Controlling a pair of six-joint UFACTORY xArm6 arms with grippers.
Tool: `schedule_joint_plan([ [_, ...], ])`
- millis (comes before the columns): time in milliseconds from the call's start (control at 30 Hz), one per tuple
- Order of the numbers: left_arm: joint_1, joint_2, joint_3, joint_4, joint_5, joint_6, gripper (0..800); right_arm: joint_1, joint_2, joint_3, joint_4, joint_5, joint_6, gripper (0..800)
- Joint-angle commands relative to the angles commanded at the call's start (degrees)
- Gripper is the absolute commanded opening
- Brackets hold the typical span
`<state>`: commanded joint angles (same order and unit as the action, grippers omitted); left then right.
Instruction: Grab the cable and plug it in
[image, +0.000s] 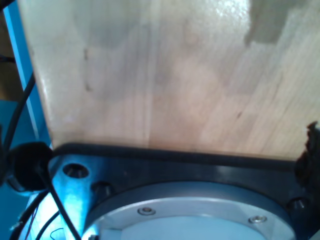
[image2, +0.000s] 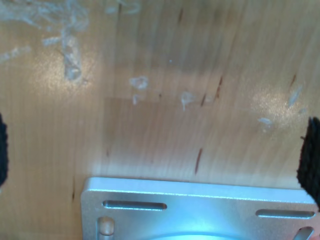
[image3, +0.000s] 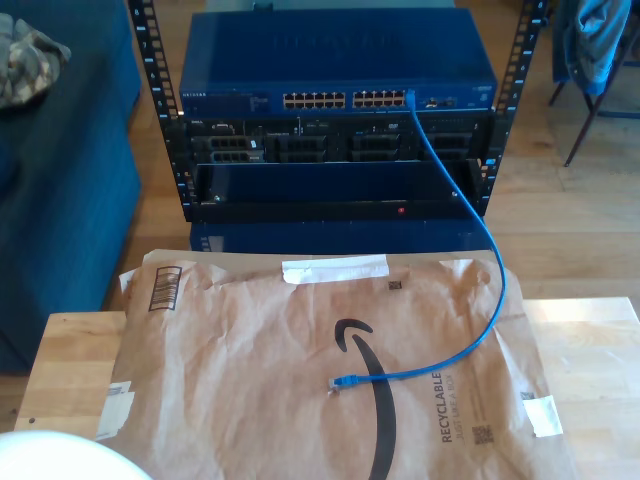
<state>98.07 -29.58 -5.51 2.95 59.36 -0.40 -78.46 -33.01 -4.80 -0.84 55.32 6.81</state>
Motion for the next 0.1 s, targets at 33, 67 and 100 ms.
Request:
schedule_joint_plan([
  [33, 0.0, 0.0, 0.0, 0.0, 0.0, 0.0, 800, 0.0, 0.0, 0.0, 0.0, 0.0, 0.0, 800],
  [67, 0.0, 0.0, 0.0, 0.0, 0.0, 0.0, 800, 0.0, 0.0, 0.0, 0.0, 0.0, 0.0, 800],
  [100, 0.0, 0.0, 0.0, 0.0, 0.0, 0.0, 800, 0.0, 0.0, 0.0, 0.0, 0.0, 0.0, 800],
])
